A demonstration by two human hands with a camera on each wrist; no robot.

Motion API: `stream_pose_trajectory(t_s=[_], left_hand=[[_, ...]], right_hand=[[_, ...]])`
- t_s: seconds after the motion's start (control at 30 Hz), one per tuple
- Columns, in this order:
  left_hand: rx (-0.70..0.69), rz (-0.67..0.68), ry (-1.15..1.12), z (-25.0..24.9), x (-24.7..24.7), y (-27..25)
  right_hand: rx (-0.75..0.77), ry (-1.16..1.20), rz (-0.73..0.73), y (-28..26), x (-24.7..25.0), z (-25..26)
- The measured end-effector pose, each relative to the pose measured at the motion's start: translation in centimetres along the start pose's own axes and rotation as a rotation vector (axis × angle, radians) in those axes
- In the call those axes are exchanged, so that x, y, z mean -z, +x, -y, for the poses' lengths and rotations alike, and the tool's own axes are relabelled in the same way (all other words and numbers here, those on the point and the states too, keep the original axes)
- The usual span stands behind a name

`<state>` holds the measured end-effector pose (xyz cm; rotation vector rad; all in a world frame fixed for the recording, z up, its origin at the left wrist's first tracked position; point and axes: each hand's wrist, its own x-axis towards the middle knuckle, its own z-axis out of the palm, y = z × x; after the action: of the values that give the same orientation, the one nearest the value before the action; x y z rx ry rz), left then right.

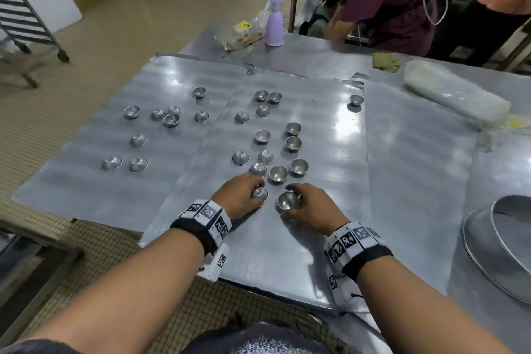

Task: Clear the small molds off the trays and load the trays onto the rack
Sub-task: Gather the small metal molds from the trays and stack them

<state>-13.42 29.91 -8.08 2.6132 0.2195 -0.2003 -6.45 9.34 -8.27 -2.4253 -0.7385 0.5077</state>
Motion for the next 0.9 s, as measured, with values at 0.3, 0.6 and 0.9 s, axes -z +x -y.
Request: stream_pose_trajectory(t_s=[0.3,0.6,0.9], left_hand=[[-0.023,-0.106,-0.153,-1.0,0.4,-0.8],[0.116,-0.029,-0.025,-1.3,-0.5,-1.5],[0.33,-0.245,-0.583,-0.6,-0.5,-2.3]], right_hand=[[-0.019,-0.02,0.029,0.2,1.4,-2.9],[0.026,-0.02,0.05,0.3,1.5,-3.5],[0.019,-0.015,0.054,0.5,1.4,-3.6]])
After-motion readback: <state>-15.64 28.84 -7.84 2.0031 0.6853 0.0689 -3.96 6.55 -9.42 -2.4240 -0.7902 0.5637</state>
